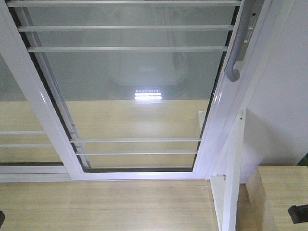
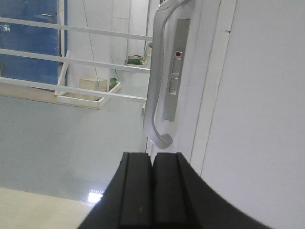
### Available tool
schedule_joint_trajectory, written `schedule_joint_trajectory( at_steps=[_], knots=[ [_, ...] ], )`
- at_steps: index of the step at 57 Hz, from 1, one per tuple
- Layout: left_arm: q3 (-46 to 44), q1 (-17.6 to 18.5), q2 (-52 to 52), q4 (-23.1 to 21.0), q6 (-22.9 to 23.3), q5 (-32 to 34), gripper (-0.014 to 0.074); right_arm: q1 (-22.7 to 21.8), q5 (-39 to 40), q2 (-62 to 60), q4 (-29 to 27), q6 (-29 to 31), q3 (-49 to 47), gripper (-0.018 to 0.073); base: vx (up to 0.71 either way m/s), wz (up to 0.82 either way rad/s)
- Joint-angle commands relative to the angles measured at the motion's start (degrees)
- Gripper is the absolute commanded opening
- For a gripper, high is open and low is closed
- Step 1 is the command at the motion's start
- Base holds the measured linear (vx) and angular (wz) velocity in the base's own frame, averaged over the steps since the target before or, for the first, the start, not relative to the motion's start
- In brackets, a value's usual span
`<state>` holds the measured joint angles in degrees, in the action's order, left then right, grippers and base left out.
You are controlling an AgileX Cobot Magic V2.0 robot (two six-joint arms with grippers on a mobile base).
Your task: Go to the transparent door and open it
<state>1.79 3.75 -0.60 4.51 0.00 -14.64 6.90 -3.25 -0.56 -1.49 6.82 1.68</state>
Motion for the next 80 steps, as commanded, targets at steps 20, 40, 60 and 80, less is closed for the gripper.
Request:
schedule_joint_trajectory(
  at_steps=[20, 40, 60, 80],
  knots=[
    [0.9, 0.2, -0.8, -0.4, 0.5, 4.5, -0.0006, -0.2, 4.8, -0.7, 0.0, 0.0, 0.2, -0.0008, 0.0, 0.0],
    [0.9, 0.2, -0.8, -0.5, 3.2, 8.2, -0.0006, -0.2, 6.3, -0.7, 0.1, 1.0, 0.2, -0.0008, 0.0, 0.0],
    [0.5, 0.2, -0.8, -0.2, 3.8, 12.2, -0.0006, -0.2, 6.6, -0.7, 0.0, 0.9, 0.2, -0.0008, 0.0, 0.0],
    [0.2, 0.2, -0.8, -0.3, 3.9, 25.0, -0.0006, -0.2, 10.0, -0.7, -1.3, 0.8, 0.0, -0.0008, 0.0, 0.0]
  ],
)
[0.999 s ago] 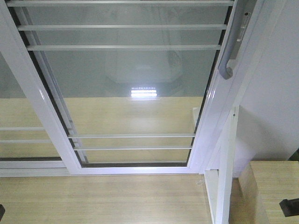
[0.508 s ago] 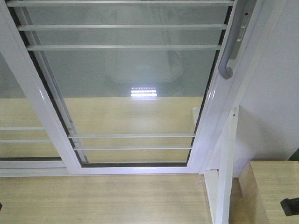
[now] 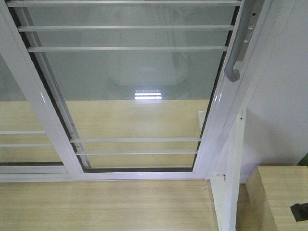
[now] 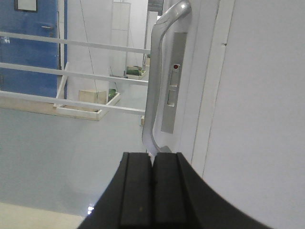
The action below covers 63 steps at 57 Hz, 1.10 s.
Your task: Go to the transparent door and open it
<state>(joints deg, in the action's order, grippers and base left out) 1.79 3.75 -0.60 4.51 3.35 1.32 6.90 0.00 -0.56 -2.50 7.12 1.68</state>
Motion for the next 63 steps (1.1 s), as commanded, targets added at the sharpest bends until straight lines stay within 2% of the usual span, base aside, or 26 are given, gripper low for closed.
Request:
schedule_joint_trajectory(
  at_steps=[1, 5, 10, 17, 26, 35, 45, 52, 63],
  knots=[
    [0.1, 0.2, -0.8, -0.3, 0.6, 9.7, -0.0006, -0.2, 7.1, -0.7, -0.3, 0.6, -0.2, -0.0008, 0.0, 0.0],
    [-0.8, 0.2, -0.7, -0.4, 0.6, 10.6, -0.0006, -0.2, 7.0, -0.6, -0.3, 0.6, -1.6, -0.0008, 0.0, 0.0],
    [-3.9, 0.2, 1.1, -0.3, 0.5, 8.9, -0.0006, -0.2, 5.7, 1.4, -0.3, 0.6, -5.3, -0.0008, 0.0, 0.0],
    [-8.7, 0.2, 9.1, -0.3, 0.4, 9.0, -0.0006, -0.2, 3.2, 9.0, -0.3, 0.6, -12.1, -0.0008, 0.0, 0.0],
    [-15.8, 0.2, 24.5, -0.2, -1.1, 17.7, -0.0006, -0.2, 5.3, 23.1, -0.3, 0.7, -20.0, -0.0008, 0.0, 0.0],
    [-25.1, 0.2, 42.0, -0.4, -0.9, 26.0, -0.0006, -0.2, 14.2, 37.6, -0.2, 0.8, -26.6, -0.0008, 0.0, 0.0],
    [-34.4, 0.2, 56.5, -0.3, -0.9, 28.5, -0.0006, -0.2, 24.5, 49.5, -0.2, 0.6, -30.7, -0.0008, 0.0, 0.0],
    [-37.2, 0.2, 62.4, -0.3, -0.9, 31.1, -0.0006, -0.2, 31.1, 54.1, -0.3, 0.2, -31.0, -0.0008, 0.0, 0.0],
    [-37.4, 0.3, 65.2, -0.3, -0.9, 31.4, -0.0006, -0.2, 38.6, 56.6, -0.3, -3.2, -31.0, -0.0008, 0.0, 0.0]
  ],
)
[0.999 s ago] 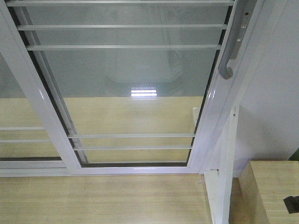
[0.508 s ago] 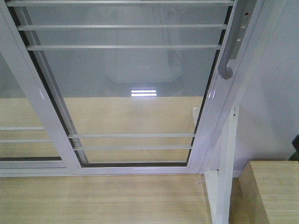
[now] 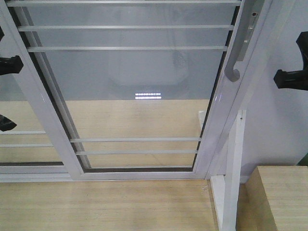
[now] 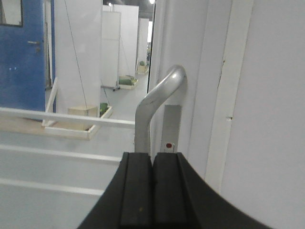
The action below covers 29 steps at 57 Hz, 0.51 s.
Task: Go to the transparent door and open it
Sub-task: 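Raise both arms and bring the right gripper to the silver handle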
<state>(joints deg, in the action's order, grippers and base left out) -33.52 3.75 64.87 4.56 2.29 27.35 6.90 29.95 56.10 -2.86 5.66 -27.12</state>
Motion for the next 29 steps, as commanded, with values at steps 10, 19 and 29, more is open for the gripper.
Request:
schedule_joint_trajectory(
  at_steps=[10, 19, 29],
  knots=[
    [-2.1, 0.3, 0.9, -0.4, 0.1, 5.0, 0.0009, -0.2, 7.5, 0.1, 0.8, -3.5, -2.2, 0.0007, 0.0, 0.0],
    [-2.0, 0.3, 1.7, -0.3, 0.1, 5.0, 0.0086, -0.2, 3.9, 0.1, 5.3, -3.3, -2.2, 0.0077, 0.0, 0.0],
    [-2.0, 0.3, 1.7, -0.3, 0.0, 5.0, 0.0216, -0.2, 3.2, 0.1, 9.9, -3.3, -2.2, 0.0209, 0.0, 0.0]
  ],
)
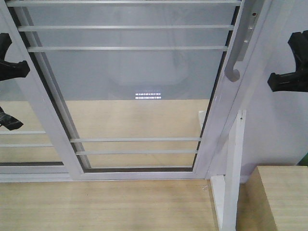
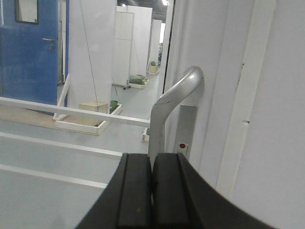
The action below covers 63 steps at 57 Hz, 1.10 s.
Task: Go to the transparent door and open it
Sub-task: 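Raise both arms and bring the right gripper to the silver handle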
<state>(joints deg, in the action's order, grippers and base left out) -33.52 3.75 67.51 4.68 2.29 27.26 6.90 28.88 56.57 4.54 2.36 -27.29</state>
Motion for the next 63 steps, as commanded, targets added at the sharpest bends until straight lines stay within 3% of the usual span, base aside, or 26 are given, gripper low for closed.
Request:
schedule_joint_trajectory(
  at_steps=[1, 8, 17, 26, 33, 49, 63],
  knots=[
    [-2.0, 0.3, -0.9, -0.4, -0.1, 5.1, 0.0227, -0.2, 4.3, -0.3, 2.7, 0.0, -2.1, 0.0228, 0.0, 0.0],
    [-2.0, 0.3, -0.9, -0.4, -0.1, 5.1, 0.032, -0.2, 4.3, -0.3, 2.6, -0.1, -2.1, 0.0326, 0.0, 0.0],
    [-2.0, 0.2, -0.9, -0.5, -0.1, 5.1, 0.0361, -0.2, 4.3, -0.1, 2.4, -0.1, -2.1, 0.0403, 0.0, 0.0],
    [-2.0, 0.2, -0.7, -0.5, -1.3, 5.6, 0.036, -0.2, 5.8, 3.0, 2.2, -0.5, -2.1, 0.041, 0.0, 0.0],
    [-2.0, 0.2, 1.4, -0.5, -3.5, 9.2, 0.0359, -0.2, 12.4, 8.2, 1.5, -0.4, -2.1, 0.041, 0.0, 0.0],
    [-2.0, 0.2, 5.5, -0.6, -3.3, 10.7, 0.0359, -0.2, 29.0, 23.3, -7.8, -0.4, -3.6, 0.041, 0.0, 0.0],
    [-2.0, 0.2, 6.4, -0.6, -3.3, 10.6, 0.0359, -0.2, 32.8, 35.7, -7.9, -0.4, -11.2, 0.041, 0.0, 0.0]
  ],
)
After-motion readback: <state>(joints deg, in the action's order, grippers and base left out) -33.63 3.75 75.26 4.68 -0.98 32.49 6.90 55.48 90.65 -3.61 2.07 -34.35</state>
